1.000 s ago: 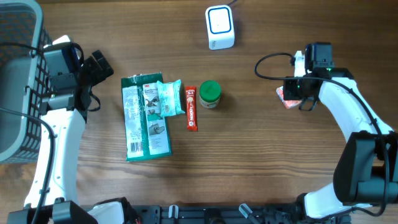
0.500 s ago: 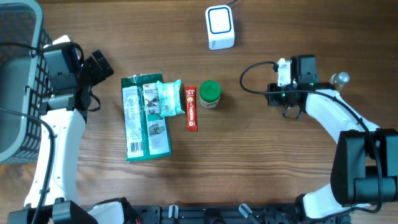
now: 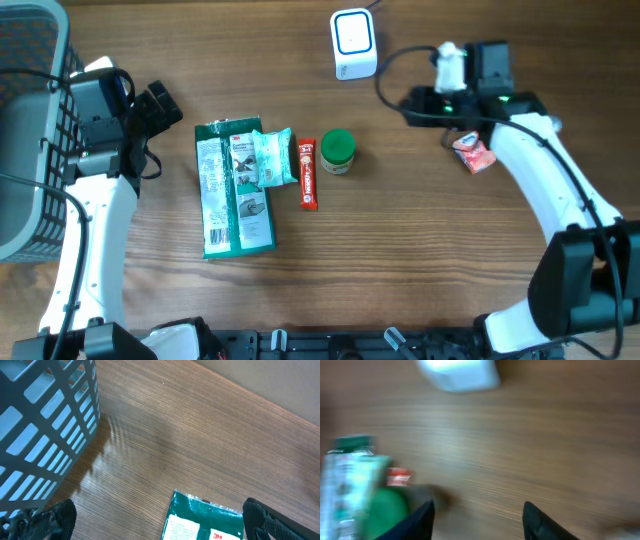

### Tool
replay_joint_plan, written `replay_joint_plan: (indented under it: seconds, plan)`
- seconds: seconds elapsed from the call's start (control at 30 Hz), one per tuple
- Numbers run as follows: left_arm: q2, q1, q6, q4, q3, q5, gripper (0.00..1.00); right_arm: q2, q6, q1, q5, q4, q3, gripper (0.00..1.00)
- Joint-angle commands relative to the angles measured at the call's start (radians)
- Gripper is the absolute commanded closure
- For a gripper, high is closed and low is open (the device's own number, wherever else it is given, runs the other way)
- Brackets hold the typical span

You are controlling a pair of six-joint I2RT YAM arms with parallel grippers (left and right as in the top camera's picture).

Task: Scan the item barcode
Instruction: 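Move the right gripper to the green-lid jar and grasp it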

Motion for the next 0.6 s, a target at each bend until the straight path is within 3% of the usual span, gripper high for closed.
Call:
replay_joint_plan:
  seconds: [0.0, 0.07, 0.23, 0.27, 0.33, 0.4, 0.43, 0.57]
  plan:
    - [-0.009, 0.003, 0.008, 0.003, 0.011, -0.006, 0.0, -0.011, 0.102, 0.176, 0.077, -0.005, 0.018, 0.0]
    - [-0.009, 0.003, 0.008, 0.003, 0.011, -0.006, 0.0, -0.002, 0.098, 0.284, 0.191, 0.013, 0.018, 0.0]
    - [-0.009, 0.003, 0.009, 0.003, 0.011, -0.006, 0.0, 0.005, 0.128, 0.433, 0.262, 0.091, 0.018, 0.0]
    - [-0.009, 0.003, 0.009, 0.003, 0.011, -0.006, 0.0, 0.006, 0.147, 0.443, 0.296, 0.109, 0.018, 0.07]
    - [-0.009, 0.003, 0.008, 0.003, 0.011, -0.006, 0.0, 0.006, 0.345, 0.446, 0.42, 0.092, 0.018, 0.24]
    - [-0.009, 0.003, 0.008, 0.003, 0.011, -0.006, 0.0, 0.012, 0.613, 0.446, 0.556, 0.035, 0.018, 0.23]
    - [-0.009, 0.003, 0.008, 0.003, 0.011, -0.006, 0.0, 0.016, 0.672, 0.446, 0.579, 0.02, 0.018, 0.17]
    - [-0.009, 0.003, 0.008, 0.003, 0.011, -0.006, 0.0, 0.081, 0.708, 0.449, 0.55, 0.031, 0.016, 0.04]
